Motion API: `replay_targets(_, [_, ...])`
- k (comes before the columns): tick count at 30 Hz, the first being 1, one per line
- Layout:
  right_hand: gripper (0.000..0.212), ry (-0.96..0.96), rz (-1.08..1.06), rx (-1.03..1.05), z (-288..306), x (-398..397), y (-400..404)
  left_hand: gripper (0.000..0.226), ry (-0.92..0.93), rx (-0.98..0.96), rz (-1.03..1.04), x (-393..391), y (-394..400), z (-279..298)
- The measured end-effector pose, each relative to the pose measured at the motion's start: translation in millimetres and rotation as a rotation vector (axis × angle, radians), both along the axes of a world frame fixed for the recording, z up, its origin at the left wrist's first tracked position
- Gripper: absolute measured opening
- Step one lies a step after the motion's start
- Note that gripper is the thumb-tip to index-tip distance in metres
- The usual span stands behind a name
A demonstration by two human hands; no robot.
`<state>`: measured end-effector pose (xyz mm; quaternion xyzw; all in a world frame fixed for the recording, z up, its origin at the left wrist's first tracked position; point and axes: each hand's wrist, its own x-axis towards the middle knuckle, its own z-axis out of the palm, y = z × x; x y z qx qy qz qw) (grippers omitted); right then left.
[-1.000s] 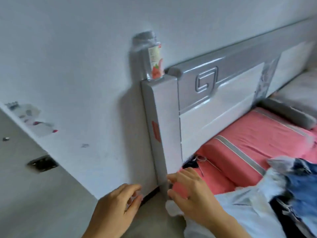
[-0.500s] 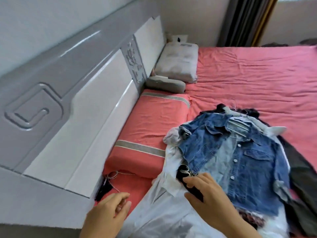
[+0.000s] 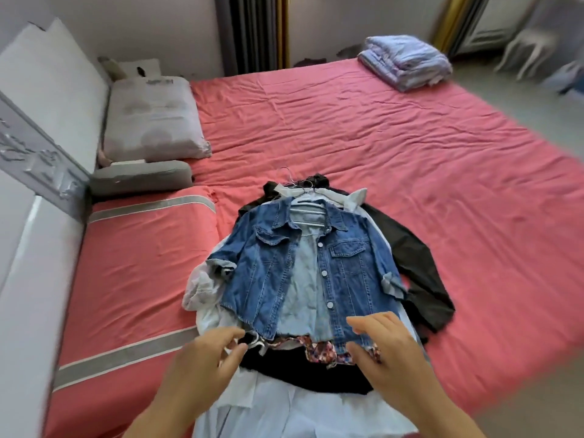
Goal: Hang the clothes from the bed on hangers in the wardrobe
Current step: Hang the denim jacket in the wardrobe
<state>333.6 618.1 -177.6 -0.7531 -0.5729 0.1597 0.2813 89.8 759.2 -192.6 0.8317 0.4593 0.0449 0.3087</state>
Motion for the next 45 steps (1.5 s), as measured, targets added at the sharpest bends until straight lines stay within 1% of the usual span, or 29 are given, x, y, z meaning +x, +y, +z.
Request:
replay_targets(2, [0.034, 0.007, -0.054, -0.01, -6, 11, 0, 0.011, 0.008, 0.011, -0.037, 19, 13, -3])
replay_targets(5, [0.041, 0.083, -0.156, -0.021, -15, 33, 8, 0.027, 0.009, 0.005, -0.075, 44, 29, -13])
replay_targets(6, [0.044, 0.096, -0.181, -0.02, -19, 42, 13, 0.029, 0.012, 0.002, -0.074, 52, 34, -15])
replay_targets(8, [0.051, 0.118, -0.209, -0.034, -27, 65, 30, 0.024, 0.034, -0.012, -0.072, 71, 47, -22])
replay_targets(10, [0.055, 0.119, -0.199, -0.063, -39, 94, 53, 0.02, 0.07, -0.028, -0.053, 93, 61, -30])
replay_targets(12, [0.053, 0.108, -0.194, -0.097, -47, 117, 74, 0.025, 0.098, -0.049, -0.038, 106, 70, -37])
replay_targets(13, [0.052, 0.123, -0.169, -0.131, -61, 138, 91, 0.027, 0.117, -0.068, -0.003, 117, 77, -52])
replay_targets(15, [0.047, 0.119, -0.147, -0.157, -78, 161, 115, 0.019, 0.165, -0.1, 0.038, 132, 83, -60])
replay_targets(17, [0.043, 0.145, -0.111, -0.21, -109, 195, 149, 0.013, 0.183, -0.113, 0.095, 158, 96, -81])
replay_targets(20, [0.043, 0.151, -0.081, -0.278, -157, 237, 195, 0.015, 0.242, -0.142, 0.126, 197, 114, -108])
replay_targets(25, [0.044, 0.073, -0.108, -0.328, -224, 289, 261, 0.016, 0.265, -0.181, 0.134, 254, 148, -144])
replay_targets(28, [0.046, -0.059, -0.134, -0.355, -251, 312, 295, 0.017, 0.278, -0.184, 0.132, 274, 168, -158])
replay_targets(32, [0.059, -0.18, -0.104, -0.476, -279, 331, 330, 0.016, 0.288, -0.184, 0.114, 289, 189, -171])
replay_targets(35, [0.065, -0.264, -0.066, -0.584, -295, 338, 341, 0.008, 0.291, -0.183, 0.114, 294, 195, -177])
replay_targets(36, [0.063, -0.305, -0.068, -0.588, -299, 339, 342, 0.007, 0.29, -0.184, 0.115, 295, 195, -178])
replay_targets(38, [0.054, -0.344, -0.103, -0.555, -304, 340, 346, 0.007, 0.293, -0.183, 0.109, 297, 197, -183])
replay_targets(42, [0.038, -0.271, -0.192, -0.49, -304, 336, 344, 0.007, 0.28, -0.165, 0.123, 294, 199, -184])
replay_targets(45, [0.032, -0.203, -0.273, -0.34, -290, 335, 338, 0.009, 0.259, -0.13, 0.13, 286, 202, -178])
